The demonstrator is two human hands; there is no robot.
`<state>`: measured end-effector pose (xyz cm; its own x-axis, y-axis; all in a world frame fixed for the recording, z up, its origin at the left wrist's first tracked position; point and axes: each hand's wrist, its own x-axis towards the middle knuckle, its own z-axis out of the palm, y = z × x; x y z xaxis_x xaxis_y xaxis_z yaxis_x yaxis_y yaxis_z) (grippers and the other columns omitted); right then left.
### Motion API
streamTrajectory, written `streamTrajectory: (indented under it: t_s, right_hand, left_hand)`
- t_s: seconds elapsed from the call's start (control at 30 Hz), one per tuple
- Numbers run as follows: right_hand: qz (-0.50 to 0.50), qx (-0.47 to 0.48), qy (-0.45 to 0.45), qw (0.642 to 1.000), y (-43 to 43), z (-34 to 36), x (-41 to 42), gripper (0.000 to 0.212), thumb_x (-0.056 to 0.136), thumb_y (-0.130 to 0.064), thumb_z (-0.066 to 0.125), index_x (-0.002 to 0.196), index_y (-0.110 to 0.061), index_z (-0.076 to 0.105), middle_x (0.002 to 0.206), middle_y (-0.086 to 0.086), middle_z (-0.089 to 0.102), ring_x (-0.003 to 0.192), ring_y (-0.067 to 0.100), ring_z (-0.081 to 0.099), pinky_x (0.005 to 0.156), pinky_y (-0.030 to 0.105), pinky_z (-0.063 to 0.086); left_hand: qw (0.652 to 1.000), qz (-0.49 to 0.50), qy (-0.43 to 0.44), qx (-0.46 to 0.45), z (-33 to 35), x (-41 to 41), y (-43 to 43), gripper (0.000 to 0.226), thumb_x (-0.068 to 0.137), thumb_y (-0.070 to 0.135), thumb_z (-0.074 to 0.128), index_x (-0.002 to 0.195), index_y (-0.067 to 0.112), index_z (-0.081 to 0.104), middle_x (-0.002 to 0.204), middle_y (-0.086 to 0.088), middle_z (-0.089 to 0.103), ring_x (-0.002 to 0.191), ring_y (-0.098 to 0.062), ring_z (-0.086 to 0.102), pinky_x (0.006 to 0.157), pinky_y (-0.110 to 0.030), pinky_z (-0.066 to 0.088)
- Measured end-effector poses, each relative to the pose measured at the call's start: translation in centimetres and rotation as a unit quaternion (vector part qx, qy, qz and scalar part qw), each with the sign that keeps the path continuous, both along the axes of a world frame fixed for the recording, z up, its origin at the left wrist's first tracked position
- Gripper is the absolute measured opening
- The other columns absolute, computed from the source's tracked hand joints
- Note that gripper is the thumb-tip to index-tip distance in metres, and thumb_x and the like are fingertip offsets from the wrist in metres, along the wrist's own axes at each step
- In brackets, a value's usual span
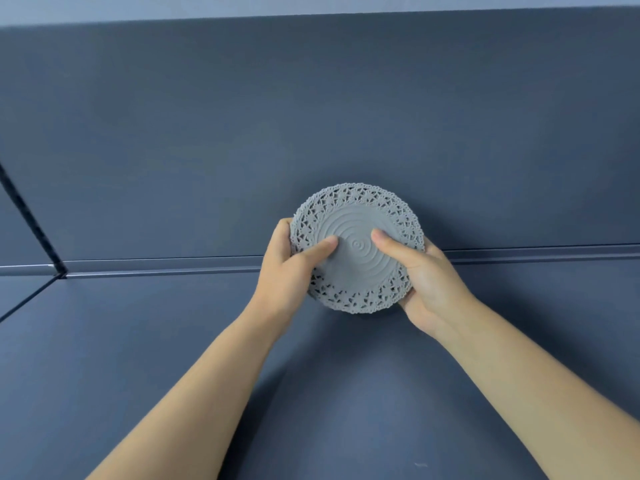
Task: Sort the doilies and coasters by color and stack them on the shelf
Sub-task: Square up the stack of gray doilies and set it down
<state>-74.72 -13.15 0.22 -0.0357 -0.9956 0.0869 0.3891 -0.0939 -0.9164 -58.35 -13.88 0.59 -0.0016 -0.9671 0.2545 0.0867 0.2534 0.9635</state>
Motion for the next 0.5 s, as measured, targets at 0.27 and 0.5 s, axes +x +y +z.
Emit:
streamTrajectory:
  t_s: [0.27,0.5]
  right_hand:
    - [-0.007,0.037,0.112,0.993,0.5,0.9,-0.2,0.032,0.085,-0.033,0.067,0.112,-0.017,0.062,0.102,0.003,0.073,0.092,0.022,0.07,0.064,0.036,0.057]
    - [0.068,0.133,0.067,0.987,1.1,0.6,0.4,0.042,0.085,-0.054,0.053,0.098,-0.018,0.072,0.095,0.003,0.075,0.086,0.019,0.071,0.076,0.033,0.051]
  left_hand:
    - [0.996,-0.001,0.04,0.077,1.1,0.8,0.0,0.034,0.08,0.004,0.069,0.112,0.005,0.057,0.097,-0.006,0.073,0.085,-0.022,0.07,0.076,-0.038,0.056]
    - [0.966,-0.066,0.089,0.233,0.4,0.4,0.4,0.022,0.082,0.024,0.058,0.092,0.007,0.068,0.088,-0.013,0.071,0.071,-0.028,0.067,0.073,-0.034,0.051]
